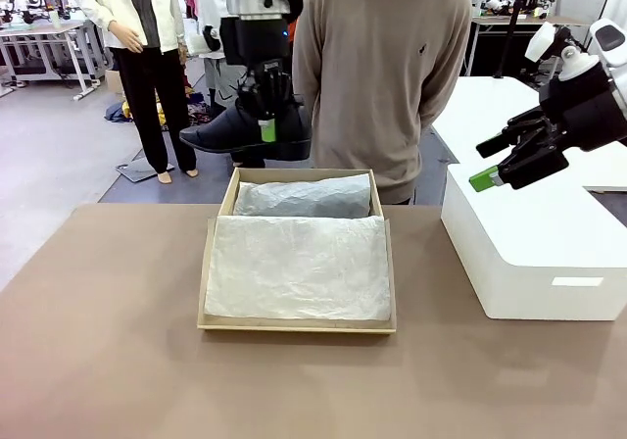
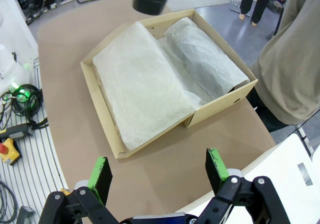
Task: Pack the shoes into the box.
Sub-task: Place the other shoe of the Shoes into the Shoes Box.
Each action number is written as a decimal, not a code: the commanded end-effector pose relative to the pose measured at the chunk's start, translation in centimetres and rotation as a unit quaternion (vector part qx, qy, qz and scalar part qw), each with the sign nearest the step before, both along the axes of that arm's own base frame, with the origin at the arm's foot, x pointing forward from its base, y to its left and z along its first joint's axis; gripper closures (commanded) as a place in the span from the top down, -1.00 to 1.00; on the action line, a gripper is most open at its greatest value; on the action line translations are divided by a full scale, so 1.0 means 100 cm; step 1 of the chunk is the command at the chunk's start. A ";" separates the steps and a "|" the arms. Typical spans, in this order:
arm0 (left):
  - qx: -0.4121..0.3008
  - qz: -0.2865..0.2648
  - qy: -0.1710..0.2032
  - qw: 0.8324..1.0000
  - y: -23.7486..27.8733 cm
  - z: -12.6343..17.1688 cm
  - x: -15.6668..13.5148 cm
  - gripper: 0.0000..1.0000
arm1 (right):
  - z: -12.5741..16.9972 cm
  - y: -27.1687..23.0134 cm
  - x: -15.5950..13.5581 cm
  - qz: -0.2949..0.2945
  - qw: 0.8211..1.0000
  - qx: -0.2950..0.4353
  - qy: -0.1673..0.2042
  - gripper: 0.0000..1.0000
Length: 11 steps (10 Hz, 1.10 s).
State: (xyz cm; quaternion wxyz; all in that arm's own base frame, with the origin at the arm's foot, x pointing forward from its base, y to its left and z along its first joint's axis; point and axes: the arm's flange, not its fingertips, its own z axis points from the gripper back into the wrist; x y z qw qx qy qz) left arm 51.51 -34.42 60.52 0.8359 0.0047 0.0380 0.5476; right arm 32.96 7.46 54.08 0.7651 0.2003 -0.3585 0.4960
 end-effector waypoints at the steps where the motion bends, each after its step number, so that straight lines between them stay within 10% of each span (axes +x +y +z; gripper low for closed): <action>1: 0.027 0.056 -0.008 0.998 -0.019 -0.007 -0.001 -1.00 | 0.000 0.000 0.004 0.014 1.000 0.011 -0.008 1.00; 11: 0.022 0.058 -0.012 0.998 -0.036 -0.024 -0.002 -1.00 | 0.000 0.000 0.004 0.014 1.000 0.011 -0.008 1.00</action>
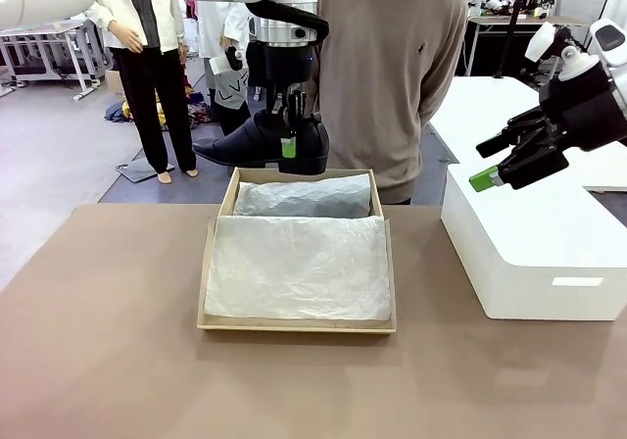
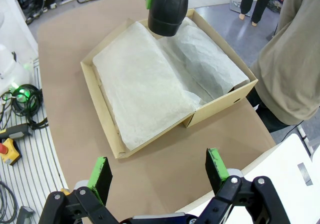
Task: Pack the shoes into the box.
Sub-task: Place the other shoe of the Shoes into the Shoes Box.
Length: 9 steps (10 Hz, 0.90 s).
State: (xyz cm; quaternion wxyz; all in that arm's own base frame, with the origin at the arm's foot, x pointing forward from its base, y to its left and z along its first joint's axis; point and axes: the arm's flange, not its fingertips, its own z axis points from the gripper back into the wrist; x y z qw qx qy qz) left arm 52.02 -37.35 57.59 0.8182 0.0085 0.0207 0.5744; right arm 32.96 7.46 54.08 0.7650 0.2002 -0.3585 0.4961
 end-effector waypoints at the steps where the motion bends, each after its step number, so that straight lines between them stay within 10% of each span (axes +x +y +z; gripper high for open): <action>1: 0.018 0.054 -0.010 0.998 -0.021 0.007 -0.013 -1.00 | 0.000 0.000 0.004 0.014 1.000 0.011 -0.008 1.00; 9: 0.018 0.123 -0.073 0.990 -0.099 -0.034 0.005 -1.00 | 0.000 0.000 0.004 0.014 1.000 0.011 -0.008 1.00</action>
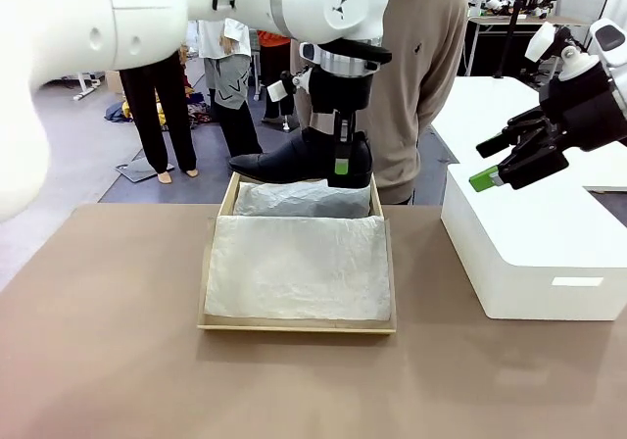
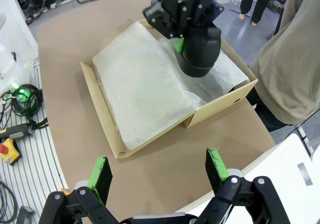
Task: Pack the shoes into the box.
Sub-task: Place the other shoe of the Shoes into the Shoes Box.
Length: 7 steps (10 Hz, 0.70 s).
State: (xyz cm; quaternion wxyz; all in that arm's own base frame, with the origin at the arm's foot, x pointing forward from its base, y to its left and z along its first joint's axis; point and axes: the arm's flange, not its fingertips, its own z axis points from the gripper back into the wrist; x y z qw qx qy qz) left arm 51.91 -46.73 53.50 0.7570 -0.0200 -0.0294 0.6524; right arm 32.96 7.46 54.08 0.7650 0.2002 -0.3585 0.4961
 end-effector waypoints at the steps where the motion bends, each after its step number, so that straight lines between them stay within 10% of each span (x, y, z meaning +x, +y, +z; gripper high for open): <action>1: 0.001 0.031 -0.018 0.999 -0.004 0.000 0.008 -1.00 | 0.000 0.000 0.004 0.014 1.000 0.011 -0.008 1.00; 7: -0.010 0.034 0.002 0.999 0.001 -0.023 0.017 -1.00 | 0.000 0.000 0.004 0.014 1.000 0.011 -0.008 1.00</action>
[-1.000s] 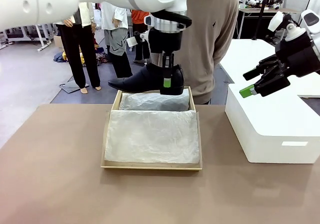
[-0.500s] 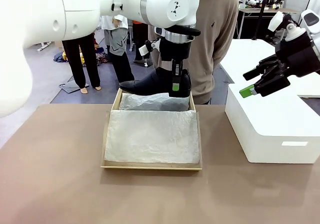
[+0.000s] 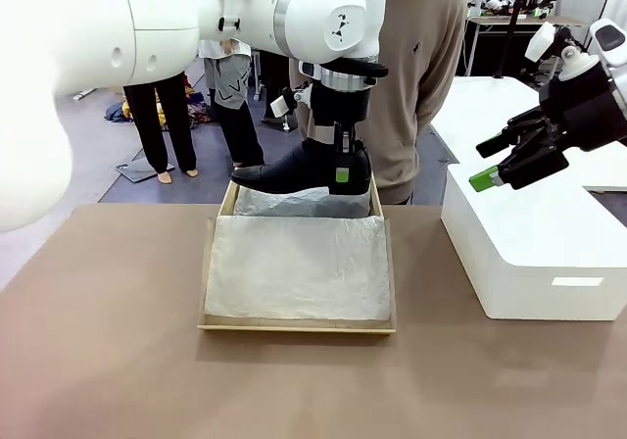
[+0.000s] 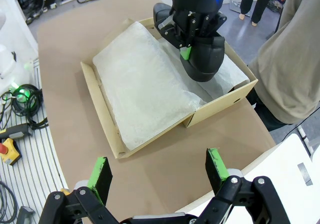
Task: Pack the shoes into the box.
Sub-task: Place the other shoe of the Shoes into the Shoes Box.
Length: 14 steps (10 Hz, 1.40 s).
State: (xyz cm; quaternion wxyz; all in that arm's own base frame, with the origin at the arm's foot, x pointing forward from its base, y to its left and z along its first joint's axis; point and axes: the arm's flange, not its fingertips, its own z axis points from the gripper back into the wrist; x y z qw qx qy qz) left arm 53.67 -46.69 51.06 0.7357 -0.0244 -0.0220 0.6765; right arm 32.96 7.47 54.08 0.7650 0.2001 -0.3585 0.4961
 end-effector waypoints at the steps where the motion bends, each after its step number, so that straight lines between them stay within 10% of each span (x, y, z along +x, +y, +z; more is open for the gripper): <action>1: 0.000 0.002 -0.001 1.000 0.000 0.001 0.000 -1.00 | 0.000 0.000 0.004 0.014 1.000 0.011 -0.008 1.00; 14: 0.022 0.005 -0.030 0.999 -0.005 -0.035 0.010 -1.00 | 0.000 0.000 0.004 0.014 1.000 0.011 -0.008 1.00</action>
